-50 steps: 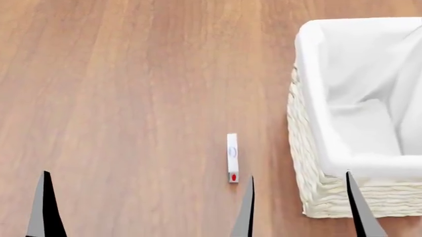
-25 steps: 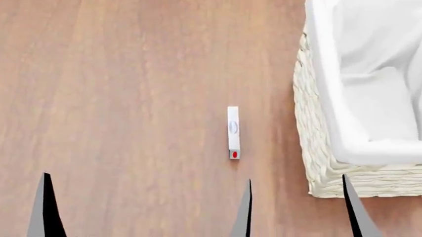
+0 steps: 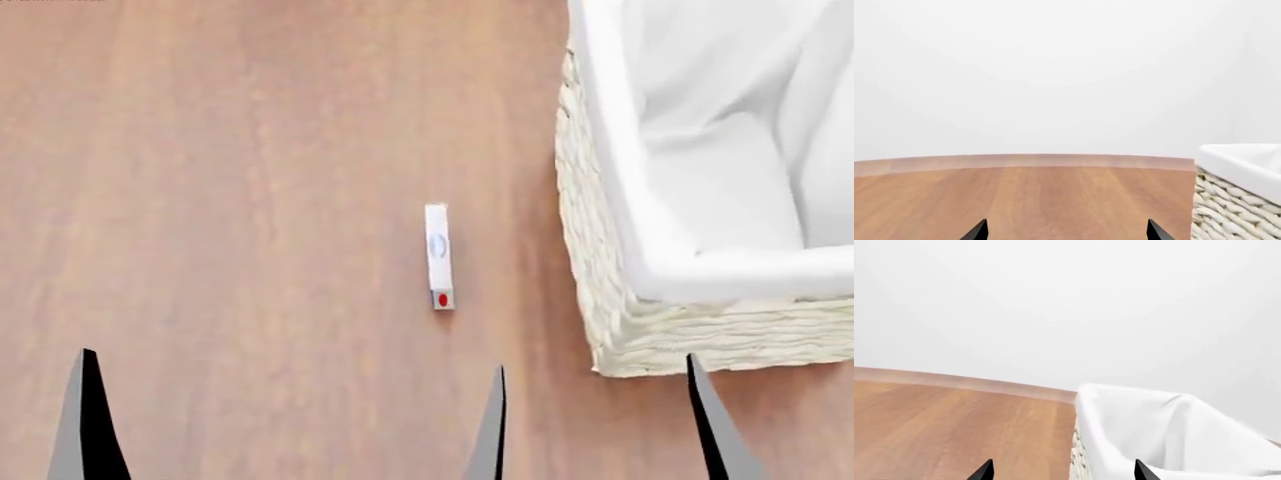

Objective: Pick up the alphabet soup and the cream cheese box, and put them in the basket.

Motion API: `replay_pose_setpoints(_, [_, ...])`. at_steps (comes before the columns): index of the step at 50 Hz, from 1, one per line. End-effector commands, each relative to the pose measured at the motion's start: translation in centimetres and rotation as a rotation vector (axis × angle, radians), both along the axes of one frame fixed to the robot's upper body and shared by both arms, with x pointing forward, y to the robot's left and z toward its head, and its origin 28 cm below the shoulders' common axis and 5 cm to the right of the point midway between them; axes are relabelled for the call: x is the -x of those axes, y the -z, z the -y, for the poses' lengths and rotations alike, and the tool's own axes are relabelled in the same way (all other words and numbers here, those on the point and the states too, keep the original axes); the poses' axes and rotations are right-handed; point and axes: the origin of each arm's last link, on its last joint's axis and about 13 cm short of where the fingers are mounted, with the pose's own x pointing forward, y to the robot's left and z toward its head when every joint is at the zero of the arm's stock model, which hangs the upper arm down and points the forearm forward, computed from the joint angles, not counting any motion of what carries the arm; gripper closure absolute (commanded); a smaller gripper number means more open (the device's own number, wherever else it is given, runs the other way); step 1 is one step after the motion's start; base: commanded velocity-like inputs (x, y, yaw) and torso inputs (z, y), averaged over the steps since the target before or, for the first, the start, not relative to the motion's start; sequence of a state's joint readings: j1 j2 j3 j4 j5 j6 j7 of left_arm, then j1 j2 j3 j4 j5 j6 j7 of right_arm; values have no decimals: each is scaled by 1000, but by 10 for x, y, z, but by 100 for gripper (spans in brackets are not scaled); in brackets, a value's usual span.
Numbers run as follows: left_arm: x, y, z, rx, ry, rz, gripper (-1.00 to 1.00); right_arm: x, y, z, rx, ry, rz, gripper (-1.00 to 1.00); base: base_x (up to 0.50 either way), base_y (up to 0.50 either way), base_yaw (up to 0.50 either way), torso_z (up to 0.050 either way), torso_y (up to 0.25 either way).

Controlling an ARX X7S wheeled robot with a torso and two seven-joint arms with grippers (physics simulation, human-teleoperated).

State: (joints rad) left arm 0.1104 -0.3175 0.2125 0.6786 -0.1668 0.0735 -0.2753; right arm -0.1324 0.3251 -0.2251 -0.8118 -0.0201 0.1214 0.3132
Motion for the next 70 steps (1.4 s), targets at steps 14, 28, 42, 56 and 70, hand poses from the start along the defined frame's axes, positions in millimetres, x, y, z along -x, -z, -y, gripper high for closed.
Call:
replay_pose_setpoints(14, [0,1,0,6,3,-2,-100,1,0,0,-5,-2,-1,-100,0,0,-258,0,0])
replay_pose_setpoints(28, [-1,3,1,0,0,-5,-100,0,1,0,-2,-6,-3,-100,0,0,-258,0,0])
replay_pose_setpoints(42, [-2,3,1,3,-2,-4,-100,0,1,1,-3,-3,-5,-100,0,0,-258,0,0])
replay_pose_setpoints(56, [-1,5,0,7,-2,-9,-100,2,1,0,1,-6,-3,-100,0,0,-258,0,0])
replay_pose_setpoints(70, [0,3,1,8,2,-6,-100,4,0,0,1,-7,3,-100,0,0,-260,0,0])
